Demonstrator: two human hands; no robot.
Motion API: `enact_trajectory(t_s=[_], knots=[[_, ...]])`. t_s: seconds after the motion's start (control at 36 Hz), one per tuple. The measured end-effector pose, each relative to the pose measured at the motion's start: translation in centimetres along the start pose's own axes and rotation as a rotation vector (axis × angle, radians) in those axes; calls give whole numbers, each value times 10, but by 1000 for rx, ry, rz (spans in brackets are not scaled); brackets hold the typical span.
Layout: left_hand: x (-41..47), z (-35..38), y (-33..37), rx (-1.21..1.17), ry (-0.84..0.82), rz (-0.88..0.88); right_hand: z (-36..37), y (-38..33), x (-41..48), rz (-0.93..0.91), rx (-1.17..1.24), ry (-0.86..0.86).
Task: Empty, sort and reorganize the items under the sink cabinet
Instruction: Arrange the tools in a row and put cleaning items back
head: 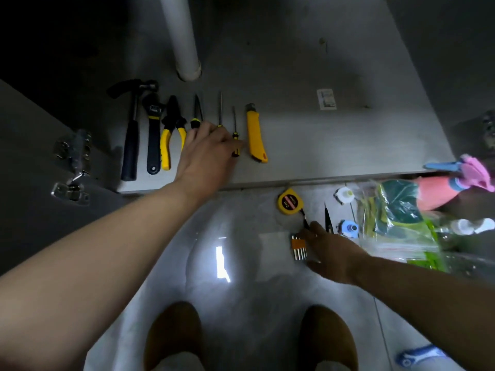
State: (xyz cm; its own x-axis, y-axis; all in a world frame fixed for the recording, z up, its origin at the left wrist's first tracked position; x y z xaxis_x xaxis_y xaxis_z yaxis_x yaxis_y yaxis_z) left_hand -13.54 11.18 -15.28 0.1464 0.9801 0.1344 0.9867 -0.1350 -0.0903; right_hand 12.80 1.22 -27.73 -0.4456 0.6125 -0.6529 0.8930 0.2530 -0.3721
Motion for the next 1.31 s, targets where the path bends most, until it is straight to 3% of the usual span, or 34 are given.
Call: enact_trajectory(t_s=[0.17,0.22,0.28,0.36,0.5,0.58,0.67,0.78,0.83,0.92,1.03,1.19,1.31], knots=[[-29,-17,17,-70,192,-59,18,-21,14,-36,30,252],[-46,-21,40,-132,258,26,20,-25,20,-29,64,276],[-66,-13,68,-210,215,157,22,-27,25,-30,97,278],[-97,23,104,-370,-132,263,21,-28,29,-33,94,258],[-152,91,114,-783,-816,-260,20,-38,25,-46,73,213],[-162,101,120,-1088,-977,-398,8,-60,19,-190,199,226],[-161,94,115,-1394,-955,-546,-5,-85,13,-368,314,217],[-156,95,98,-1426,-832,-658,-24,-88,17,-402,362,301],[-155,96,89,-1437,-796,-704,-33,-76,22,-347,277,398],[-152,97,75,-1419,-744,-720,-39,-37,37,-85,223,486],[-145,94,65,-1390,-716,-649,-31,-11,54,58,232,438],[-113,69,55,-1167,-552,-427,-22,-24,64,41,207,419],[-80,36,50,-1135,-427,-284,-20,-39,58,-3,121,277]])
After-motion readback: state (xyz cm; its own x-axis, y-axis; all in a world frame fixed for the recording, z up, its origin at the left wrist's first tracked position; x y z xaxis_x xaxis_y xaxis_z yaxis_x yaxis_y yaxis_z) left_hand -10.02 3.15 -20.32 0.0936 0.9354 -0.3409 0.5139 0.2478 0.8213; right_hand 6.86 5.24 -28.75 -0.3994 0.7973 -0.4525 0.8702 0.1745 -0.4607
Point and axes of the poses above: each hand's wrist, its own x-axis towards the middle knuckle, its own z-axis out of the palm, y = z × x, the point moved 8 cm from there along x, towards the middle knuckle, and after that the axes turned 13 degrees about x, right-handed, at the moved point
